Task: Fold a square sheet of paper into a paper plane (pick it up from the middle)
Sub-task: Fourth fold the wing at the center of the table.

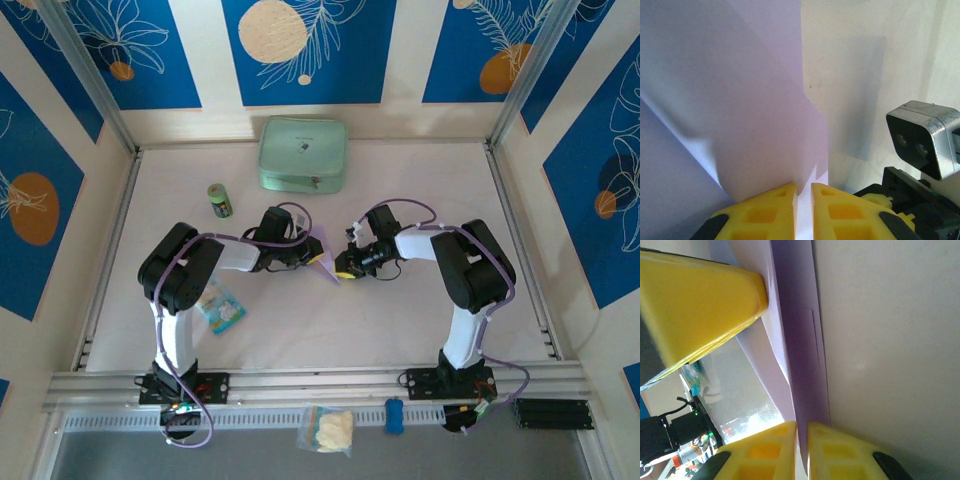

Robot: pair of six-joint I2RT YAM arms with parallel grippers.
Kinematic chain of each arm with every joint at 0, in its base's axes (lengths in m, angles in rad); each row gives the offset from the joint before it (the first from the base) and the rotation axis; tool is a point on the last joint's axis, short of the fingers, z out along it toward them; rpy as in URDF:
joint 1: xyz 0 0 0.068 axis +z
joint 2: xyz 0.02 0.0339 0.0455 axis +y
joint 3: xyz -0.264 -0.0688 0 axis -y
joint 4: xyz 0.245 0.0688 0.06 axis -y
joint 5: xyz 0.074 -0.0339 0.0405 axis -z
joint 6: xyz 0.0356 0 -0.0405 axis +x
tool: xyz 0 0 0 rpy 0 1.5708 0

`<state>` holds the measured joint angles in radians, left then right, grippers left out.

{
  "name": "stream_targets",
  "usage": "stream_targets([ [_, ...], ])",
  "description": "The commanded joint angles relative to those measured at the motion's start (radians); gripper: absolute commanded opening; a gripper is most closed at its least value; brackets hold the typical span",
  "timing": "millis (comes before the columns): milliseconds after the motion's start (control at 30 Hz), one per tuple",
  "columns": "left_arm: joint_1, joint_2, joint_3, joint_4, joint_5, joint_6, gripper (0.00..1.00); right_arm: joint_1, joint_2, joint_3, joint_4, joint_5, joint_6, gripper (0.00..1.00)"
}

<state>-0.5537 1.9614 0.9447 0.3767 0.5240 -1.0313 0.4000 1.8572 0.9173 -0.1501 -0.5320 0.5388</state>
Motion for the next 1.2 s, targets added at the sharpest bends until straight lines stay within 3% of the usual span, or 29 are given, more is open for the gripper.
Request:
stream_targets([
  [0, 0.003, 0.023, 0.02, -0.019, 0.005, 0.002, 0.16, 0.007, 0.027, -0.001, -0.032, 0.002, -0.014, 0.11],
  [267, 0.003, 0.032, 0.022, -0.02, 0.007, -0.004, 0.16, 0.007, 0.029, 0.015, -0.055, 0.018, -0.016, 0.11],
  [700, 0.003, 0.034, 0.025, -0.023, 0.007, -0.011, 0.16, 0.028, -0.144, -0.002, -0.074, 0.081, -0.025, 0.17],
  [1167, 0.003, 0.037, 0.022, -0.019, 0.009, -0.025, 0.16, 0.066, -0.046, 0.031, -0.071, 0.049, -0.025, 0.11],
])
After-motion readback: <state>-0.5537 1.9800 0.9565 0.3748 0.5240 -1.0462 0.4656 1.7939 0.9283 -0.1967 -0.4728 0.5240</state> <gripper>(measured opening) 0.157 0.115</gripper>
